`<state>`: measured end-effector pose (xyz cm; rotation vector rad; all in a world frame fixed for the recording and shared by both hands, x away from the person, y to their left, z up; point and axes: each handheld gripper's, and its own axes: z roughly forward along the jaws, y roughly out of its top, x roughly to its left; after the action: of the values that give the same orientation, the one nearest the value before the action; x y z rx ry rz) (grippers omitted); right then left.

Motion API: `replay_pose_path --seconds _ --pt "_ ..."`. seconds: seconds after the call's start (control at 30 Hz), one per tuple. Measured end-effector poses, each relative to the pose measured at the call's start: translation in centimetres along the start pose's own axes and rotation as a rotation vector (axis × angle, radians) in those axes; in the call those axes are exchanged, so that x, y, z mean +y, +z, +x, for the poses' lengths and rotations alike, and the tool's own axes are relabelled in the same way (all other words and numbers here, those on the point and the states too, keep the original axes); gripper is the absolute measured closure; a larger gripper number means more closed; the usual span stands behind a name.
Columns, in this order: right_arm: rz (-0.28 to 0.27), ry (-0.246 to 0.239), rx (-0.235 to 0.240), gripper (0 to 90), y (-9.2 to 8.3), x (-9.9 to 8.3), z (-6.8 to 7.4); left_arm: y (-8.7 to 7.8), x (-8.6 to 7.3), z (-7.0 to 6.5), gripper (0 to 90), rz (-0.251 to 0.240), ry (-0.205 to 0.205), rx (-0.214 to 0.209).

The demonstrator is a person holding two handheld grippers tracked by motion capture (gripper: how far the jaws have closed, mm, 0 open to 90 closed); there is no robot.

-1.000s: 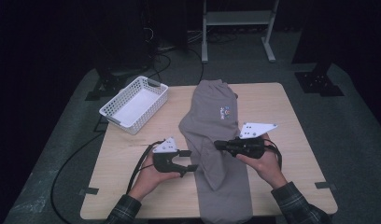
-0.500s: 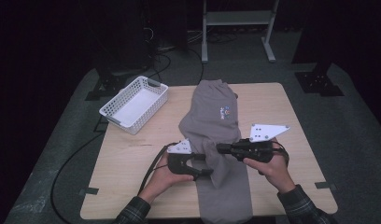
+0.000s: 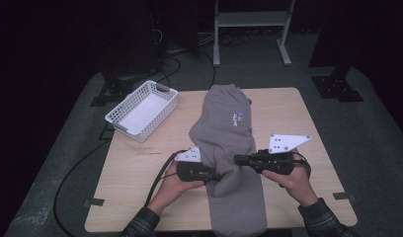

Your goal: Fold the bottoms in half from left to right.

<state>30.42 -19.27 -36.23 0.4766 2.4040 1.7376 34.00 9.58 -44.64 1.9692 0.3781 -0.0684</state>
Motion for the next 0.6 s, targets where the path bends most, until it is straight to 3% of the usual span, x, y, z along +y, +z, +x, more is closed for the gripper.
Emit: replay_pose_path --seconds 0.17,0.27,0.37,0.47,0.53,0.6 --pt "0.059 0.028 -0.035 88.5 -0.6 -2.0 -0.4 -1.9 0.7 0.3 73.1 -0.038 0.015 0.047" --pt "0.116 0.04 -0.036 88.4 -0.3 -3.3 -0.5 -2.1 0.9 0.1 73.1 -0.028 0.038 0.06" --pt "0.208 0.044 -0.01 88.2 0.6 -4.9 -0.2 -1.4 0.5 -0.4 73.1 0.031 0.077 0.066" --pt "0.312 0.059 0.036 84.0 1.6 -6.6 0.0 -0.2 0.0 -1.1 73.1 0.127 0.14 0.076" --pt "0.336 0.073 0.062 72.9 1.8 -7.2 -0.1 0.2 -0.2 -1.4 73.0 0.16 0.166 0.078" --pt "0.32 0.096 0.054 62.0 1.8 -7.5 -0.4 0.4 -0.3 -1.4 73.0 0.167 0.169 0.075"
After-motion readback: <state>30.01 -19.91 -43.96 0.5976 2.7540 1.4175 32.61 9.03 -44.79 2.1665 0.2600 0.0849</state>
